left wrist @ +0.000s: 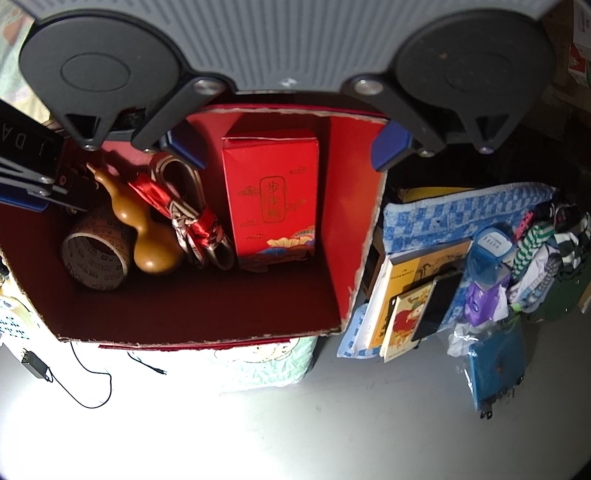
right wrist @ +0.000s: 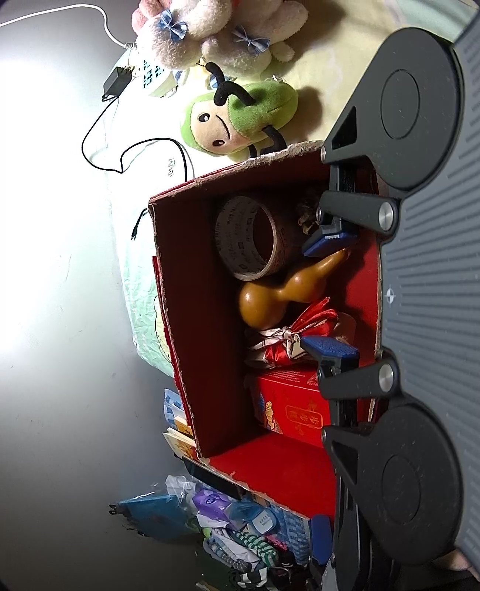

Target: Organize objects

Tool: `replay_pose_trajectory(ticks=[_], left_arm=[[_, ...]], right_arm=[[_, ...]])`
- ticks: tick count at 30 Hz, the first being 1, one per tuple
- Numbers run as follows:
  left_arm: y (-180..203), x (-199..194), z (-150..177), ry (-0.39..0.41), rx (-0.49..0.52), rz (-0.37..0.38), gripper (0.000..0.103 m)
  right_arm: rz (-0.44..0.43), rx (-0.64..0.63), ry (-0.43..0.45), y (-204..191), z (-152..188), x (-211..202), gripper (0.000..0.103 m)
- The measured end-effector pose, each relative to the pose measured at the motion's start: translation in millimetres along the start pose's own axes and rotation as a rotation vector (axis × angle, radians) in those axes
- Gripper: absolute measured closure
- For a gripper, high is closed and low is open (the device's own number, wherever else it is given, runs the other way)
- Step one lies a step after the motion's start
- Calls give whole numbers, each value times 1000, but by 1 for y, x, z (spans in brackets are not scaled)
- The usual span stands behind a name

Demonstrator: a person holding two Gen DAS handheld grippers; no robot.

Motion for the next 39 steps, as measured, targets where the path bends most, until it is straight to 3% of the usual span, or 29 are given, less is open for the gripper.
replay_pose_trajectory(ticks=[14,32,39], left_arm=[[1,6,2,-11,-7,29,3],[4,4,-1,9,39,5,3],[0,5,-2,-30,13,66,4]], right_arm=[[19,-30,14,-3,5,-1,49],[13,-19,7,-1,3,1,49],[21,8,16,4,0,-4,49]])
Point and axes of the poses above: each gripper's, at about its wrist camera, not at the fingertips, and x roughly the way its jaws point, y to its right, z to its underside, the point moved 9 cm from there along x, roughly the way its jaws point, and after that the axes turned 11 degrees about -y, right-handed, at the moved point
